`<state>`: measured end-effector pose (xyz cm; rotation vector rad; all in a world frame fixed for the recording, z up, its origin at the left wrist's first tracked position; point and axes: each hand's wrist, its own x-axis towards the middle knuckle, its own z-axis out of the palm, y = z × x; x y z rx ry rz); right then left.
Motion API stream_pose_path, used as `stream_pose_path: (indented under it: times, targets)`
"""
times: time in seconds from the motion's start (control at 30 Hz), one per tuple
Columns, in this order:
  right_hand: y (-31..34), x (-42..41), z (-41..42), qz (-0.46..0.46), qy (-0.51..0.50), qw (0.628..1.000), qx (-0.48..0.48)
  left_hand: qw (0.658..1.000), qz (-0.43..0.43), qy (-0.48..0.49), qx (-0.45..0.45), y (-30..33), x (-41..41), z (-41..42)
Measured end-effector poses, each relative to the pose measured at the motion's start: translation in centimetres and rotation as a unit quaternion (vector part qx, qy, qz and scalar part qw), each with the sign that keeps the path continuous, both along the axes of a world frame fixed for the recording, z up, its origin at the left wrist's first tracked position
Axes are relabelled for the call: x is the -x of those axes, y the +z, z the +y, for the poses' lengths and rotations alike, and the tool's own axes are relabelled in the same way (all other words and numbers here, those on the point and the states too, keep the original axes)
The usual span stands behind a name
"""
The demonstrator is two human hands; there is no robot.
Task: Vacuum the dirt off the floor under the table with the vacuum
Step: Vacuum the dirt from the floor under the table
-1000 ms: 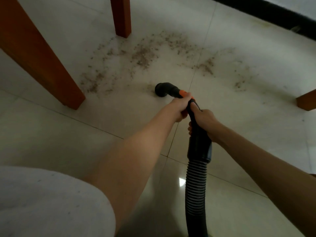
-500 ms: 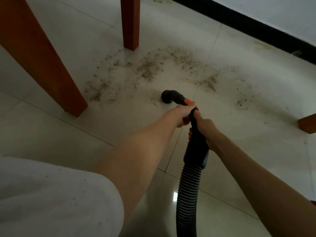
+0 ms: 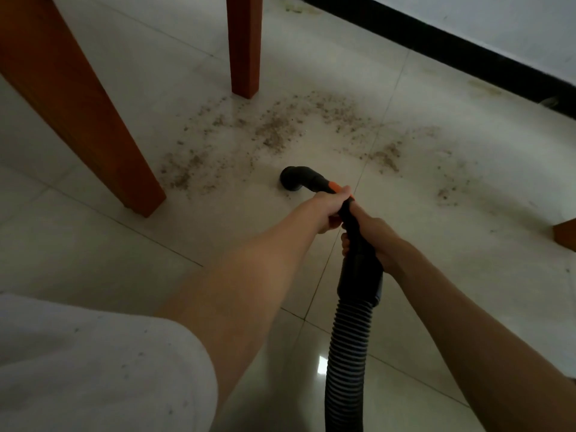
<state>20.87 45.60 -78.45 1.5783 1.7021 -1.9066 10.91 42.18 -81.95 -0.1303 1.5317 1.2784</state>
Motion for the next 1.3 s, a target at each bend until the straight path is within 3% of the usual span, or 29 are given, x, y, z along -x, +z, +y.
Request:
stream_pose_path:
  times: [0.4, 1.3]
  targets:
    - [0.1, -3.1, 0.3, 0.005, -0.019, 0.999, 0.047, 0.999, -0.005, -0.030, -0.014, 0.2, -2.9, -0.3]
    - [1.1, -0.5, -2.5, -0.023, 0.055, 0.998, 0.030, 0.999, -0.015, 0.047, -0.001, -0.3, -1.2, -2.8]
